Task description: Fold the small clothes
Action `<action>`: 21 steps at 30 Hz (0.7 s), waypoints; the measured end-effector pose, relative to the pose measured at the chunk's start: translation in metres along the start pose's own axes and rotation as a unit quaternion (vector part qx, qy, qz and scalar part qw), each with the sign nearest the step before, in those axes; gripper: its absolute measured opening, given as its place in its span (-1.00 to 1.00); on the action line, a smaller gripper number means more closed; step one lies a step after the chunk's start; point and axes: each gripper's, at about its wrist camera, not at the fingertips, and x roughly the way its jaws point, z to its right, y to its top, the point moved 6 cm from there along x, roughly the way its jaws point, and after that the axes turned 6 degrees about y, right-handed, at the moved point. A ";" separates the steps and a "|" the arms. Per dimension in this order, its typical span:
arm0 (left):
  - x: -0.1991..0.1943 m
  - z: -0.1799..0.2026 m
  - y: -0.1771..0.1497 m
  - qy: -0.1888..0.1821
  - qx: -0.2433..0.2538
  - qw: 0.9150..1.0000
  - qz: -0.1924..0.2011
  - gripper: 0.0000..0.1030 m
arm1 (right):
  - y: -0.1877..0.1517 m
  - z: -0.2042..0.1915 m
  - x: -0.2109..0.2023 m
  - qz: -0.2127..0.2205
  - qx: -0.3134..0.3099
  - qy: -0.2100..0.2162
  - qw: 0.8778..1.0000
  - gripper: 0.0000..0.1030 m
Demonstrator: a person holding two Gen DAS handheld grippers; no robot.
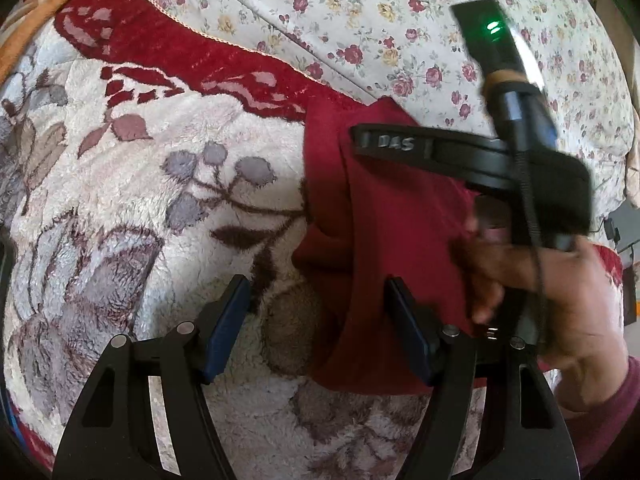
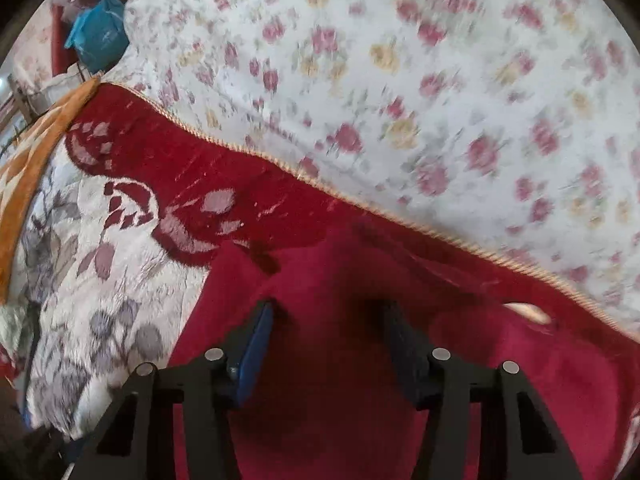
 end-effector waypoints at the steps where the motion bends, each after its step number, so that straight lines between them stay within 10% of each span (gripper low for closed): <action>1: 0.001 0.000 0.001 -0.001 -0.001 1.000 -0.001 0.38 | -0.001 0.000 0.004 -0.003 0.003 0.002 1.000 0.04; 21: -0.007 -0.011 -0.002 -0.033 -0.035 0.999 -0.011 0.39 | -0.006 -0.017 -0.032 -0.006 0.055 0.086 0.995 0.47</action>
